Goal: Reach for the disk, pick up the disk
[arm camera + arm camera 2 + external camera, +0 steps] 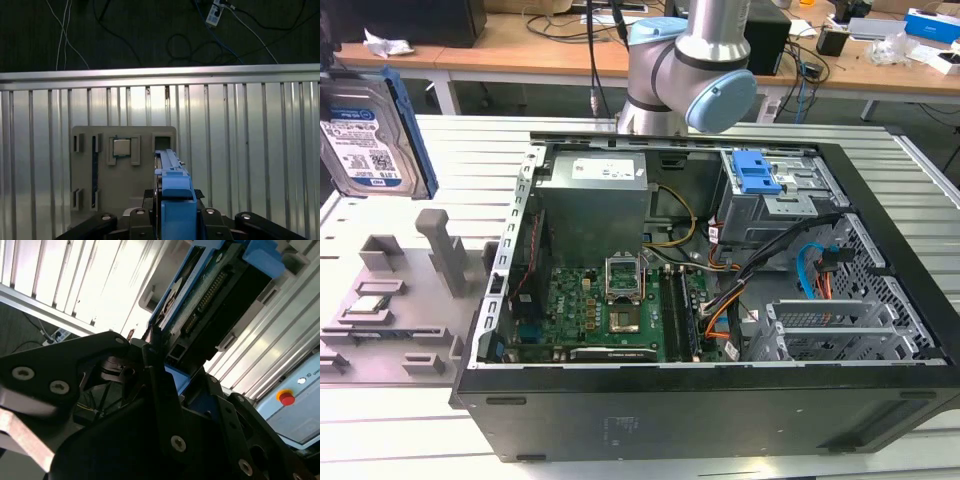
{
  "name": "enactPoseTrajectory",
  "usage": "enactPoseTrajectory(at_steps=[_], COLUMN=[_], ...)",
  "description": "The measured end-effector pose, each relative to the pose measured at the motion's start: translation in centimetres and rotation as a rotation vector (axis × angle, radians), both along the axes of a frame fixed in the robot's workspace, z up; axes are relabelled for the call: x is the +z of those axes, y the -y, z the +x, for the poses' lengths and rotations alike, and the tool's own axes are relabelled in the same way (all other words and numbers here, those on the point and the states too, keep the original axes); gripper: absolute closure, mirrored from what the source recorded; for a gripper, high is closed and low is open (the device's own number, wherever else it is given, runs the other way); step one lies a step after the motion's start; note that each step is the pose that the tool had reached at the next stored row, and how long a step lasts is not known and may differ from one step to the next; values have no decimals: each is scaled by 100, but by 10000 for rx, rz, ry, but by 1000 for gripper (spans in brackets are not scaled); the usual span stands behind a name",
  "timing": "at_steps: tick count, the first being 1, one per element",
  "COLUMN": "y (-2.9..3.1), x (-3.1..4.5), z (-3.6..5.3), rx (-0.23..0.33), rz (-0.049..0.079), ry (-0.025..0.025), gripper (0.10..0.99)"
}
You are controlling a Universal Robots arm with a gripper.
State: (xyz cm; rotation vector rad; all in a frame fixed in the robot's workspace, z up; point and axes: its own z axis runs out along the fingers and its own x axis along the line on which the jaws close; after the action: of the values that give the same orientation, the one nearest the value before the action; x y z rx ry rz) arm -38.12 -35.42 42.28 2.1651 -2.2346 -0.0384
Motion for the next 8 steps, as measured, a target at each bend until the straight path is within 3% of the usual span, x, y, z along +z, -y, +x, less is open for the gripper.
enactPoseTrajectory(at_steps=[8], y=[0], x=[187], z=[9], rx=[0], rz=[0], ry=[-2], gripper=[718])
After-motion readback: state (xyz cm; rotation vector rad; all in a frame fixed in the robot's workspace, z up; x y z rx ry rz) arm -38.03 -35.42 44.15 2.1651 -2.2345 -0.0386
